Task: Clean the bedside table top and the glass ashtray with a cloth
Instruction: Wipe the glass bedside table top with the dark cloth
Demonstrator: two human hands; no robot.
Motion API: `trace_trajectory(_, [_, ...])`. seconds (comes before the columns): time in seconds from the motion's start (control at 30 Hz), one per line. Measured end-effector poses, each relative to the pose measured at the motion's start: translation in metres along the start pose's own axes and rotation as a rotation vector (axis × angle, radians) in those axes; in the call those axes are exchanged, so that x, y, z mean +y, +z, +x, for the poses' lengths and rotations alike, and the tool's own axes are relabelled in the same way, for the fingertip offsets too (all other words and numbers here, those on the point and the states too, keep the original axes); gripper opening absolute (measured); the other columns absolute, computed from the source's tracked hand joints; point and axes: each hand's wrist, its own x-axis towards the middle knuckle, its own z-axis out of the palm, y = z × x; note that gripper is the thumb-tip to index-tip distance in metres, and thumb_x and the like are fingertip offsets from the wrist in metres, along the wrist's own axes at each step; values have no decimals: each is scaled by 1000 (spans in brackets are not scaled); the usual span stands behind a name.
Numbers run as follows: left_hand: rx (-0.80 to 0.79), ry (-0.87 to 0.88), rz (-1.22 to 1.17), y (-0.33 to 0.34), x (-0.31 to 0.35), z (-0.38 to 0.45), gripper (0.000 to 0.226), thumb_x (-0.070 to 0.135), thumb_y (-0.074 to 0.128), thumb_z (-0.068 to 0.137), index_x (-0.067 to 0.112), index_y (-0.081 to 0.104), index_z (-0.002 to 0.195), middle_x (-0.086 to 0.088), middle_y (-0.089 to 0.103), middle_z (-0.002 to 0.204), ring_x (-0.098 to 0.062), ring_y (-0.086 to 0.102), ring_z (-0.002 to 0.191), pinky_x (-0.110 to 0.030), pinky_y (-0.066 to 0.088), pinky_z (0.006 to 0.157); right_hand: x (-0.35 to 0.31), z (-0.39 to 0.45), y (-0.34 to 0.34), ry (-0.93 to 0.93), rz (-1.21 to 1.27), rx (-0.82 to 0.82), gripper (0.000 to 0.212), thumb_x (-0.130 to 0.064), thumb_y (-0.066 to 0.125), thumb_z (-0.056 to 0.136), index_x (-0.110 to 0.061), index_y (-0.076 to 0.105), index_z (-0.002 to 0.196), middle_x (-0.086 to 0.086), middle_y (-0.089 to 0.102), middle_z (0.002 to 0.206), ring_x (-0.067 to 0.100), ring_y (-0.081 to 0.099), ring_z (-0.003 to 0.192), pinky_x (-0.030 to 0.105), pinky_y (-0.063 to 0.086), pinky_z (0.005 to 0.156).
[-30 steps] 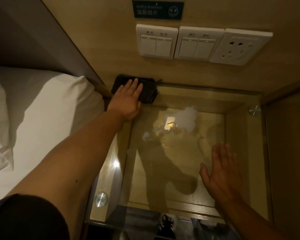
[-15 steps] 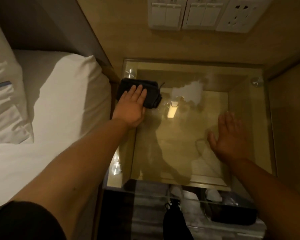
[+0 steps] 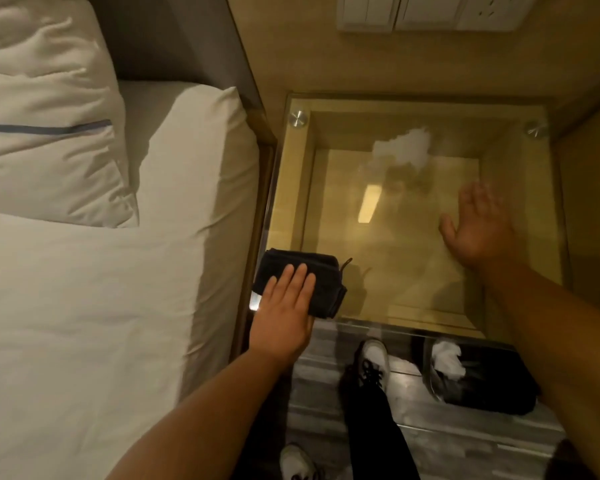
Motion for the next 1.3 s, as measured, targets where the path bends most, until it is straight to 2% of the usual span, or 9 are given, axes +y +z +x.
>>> trace_trajectory(0.4, [-41, -88, -150, 13, -4, -86, 52, 32, 38, 84, 14, 58, 128, -7, 61, 131, -23, 55, 124, -38, 21, 112, -2, -3, -3, 17, 4, -20, 80, -56, 13, 88, -6, 13, 150, 16, 8, 160, 28, 1, 147, 44, 2, 118])
trace_trajectory(0.53, [22, -578, -846, -35, -5, -77, 26, 21, 39, 101, 14, 64, 105, -8, 70, 98, -25, 65, 96, -28, 41, 76, -3, -3, -4, 33, 5, -36, 79, -56, 12, 88, -7, 10, 151, 14, 5, 160, 26, -1, 148, 42, -1, 118])
trace_trajectory(0.7, [126, -820, -1855, -97, -6, 17, 27, 24, 43, 99, 14, 64, 113, -11, 71, 110, -25, 68, 101, -37, 52, 81, 0, -2, -2, 31, 10, -29, 77, -55, 16, 90, -8, 10, 151, 14, 6, 160, 27, 2, 147, 43, 2, 119])
trace_trajectory(0.83, [295, -668, -1446, -138, -10, 123, 36, 29, 44, 99, 10, 55, 127, -8, 63, 118, -22, 61, 108, -37, 48, 93, 2, 0, -3, 23, 4, -27, 77, -55, 19, 90, -8, 14, 151, 15, 10, 159, 28, 4, 147, 44, 3, 119])
trace_trajectory(0.97, [357, -286, -721, -168, 11, 240, 25, 24, 39, 102, 9, 54, 115, -9, 59, 104, -22, 58, 98, -29, 38, 72, 0, 1, 1, 32, -3, -12, 75, -54, 21, 90, -9, 17, 150, 13, 11, 160, 28, 5, 147, 43, 2, 118])
trace_trajectory(1.03, [252, -94, -515, -164, 24, 298, 37, 19, 40, 101, 6, 44, 135, -16, 52, 132, -30, 51, 119, -35, 41, 88, 0, 1, 3, 43, -8, -14, 77, -57, 15, 89, -13, 12, 151, 10, 4, 161, 25, -1, 148, 40, -4, 117])
trace_trajectory(1.1, [57, 36, -260, -144, 38, 341, 55, 21, 38, 102, 11, 19, 152, -12, 19, 159, -28, 20, 144, -40, 21, 116, 1, 2, 7, 53, -20, -32, 78, -60, 9, 87, -15, 6, 152, 7, -4, 161, 22, -7, 147, 34, -14, 115])
trace_trajectory(1.17, [34, 85, -37, -121, 47, 361, 59, 30, 33, 102, 16, 10, 154, -5, 6, 162, -24, 0, 149, -45, 2, 119, 2, 4, 10, 48, -35, -11, 79, -60, 8, 87, -14, 9, 152, 7, -2, 160, 23, -5, 147, 32, -15, 114])
trace_trajectory(1.3, [130, 109, 20, -107, 47, 359, 59, 36, 28, 101, 16, 12, 154, -4, 11, 162, -21, 4, 149, -45, 0, 120, 3, 2, 10, 31, -35, 27, 75, -56, 17, 90, -10, 21, 149, 13, 13, 159, 27, 6, 147, 39, -3, 117])
